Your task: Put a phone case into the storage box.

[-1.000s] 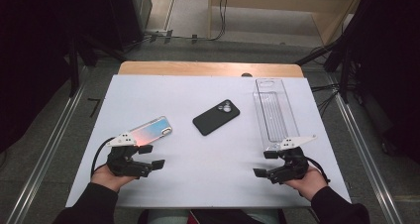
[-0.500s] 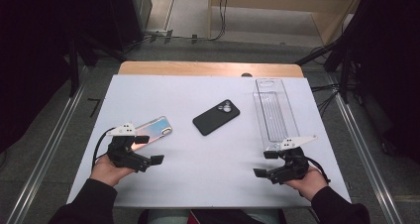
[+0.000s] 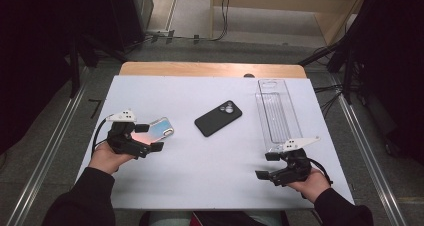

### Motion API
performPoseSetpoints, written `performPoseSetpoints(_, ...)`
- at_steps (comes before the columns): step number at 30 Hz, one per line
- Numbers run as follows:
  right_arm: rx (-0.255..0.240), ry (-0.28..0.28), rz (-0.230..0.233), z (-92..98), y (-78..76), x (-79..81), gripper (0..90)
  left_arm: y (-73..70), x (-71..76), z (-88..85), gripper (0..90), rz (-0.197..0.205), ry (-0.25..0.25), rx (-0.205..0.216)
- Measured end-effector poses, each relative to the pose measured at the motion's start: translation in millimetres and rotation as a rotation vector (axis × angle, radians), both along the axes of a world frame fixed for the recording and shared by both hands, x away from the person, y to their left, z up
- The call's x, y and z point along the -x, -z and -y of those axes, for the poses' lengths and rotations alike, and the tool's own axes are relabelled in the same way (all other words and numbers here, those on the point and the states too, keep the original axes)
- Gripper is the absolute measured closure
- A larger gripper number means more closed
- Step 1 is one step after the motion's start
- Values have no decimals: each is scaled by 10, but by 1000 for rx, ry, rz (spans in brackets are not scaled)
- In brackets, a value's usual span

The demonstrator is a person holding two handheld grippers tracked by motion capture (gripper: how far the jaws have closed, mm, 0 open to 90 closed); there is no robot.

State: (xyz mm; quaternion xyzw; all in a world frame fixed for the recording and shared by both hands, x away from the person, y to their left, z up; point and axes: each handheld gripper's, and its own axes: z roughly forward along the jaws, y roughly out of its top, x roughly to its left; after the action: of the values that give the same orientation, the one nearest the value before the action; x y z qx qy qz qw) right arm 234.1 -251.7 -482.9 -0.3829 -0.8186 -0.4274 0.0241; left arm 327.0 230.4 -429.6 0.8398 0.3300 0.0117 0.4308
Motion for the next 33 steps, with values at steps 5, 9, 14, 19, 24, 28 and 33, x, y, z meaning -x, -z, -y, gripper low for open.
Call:
performPoseSetpoints(5, -6, 1, 2, 7, -2, -1, 132, -7, -101, -1, 64, -4, -13, -14)
performPoseSetpoints(9, -6, 0, 1, 7, -2, -1, 132, -16, -157, 5, 64, 7, -8, -25)
performPoseSetpoints(14, -3, 5, 7, 15, -6, 3, 132, -11, -274, -24, 64, 16, -11, -19)
performPoseSetpoints(19, -6, 8, 7, 18, -10, 6, 132, 2, -393, -46, 89, 33, -11, -38)
performPoseSetpoints(24, -5, 0, 8, 16, -10, 7, 132, -7, -503, -47, 89, 60, 11, -27)
performPoseSetpoints(28, -7, -2, 7, 16, -12, 9, 132, 3, -572, -44, 140, 63, 18, -38)
performPoseSetpoints(33, -12, -1, 6, 16, -15, 11, 132, 27, -632, -47, 140, 65, 14, -25)
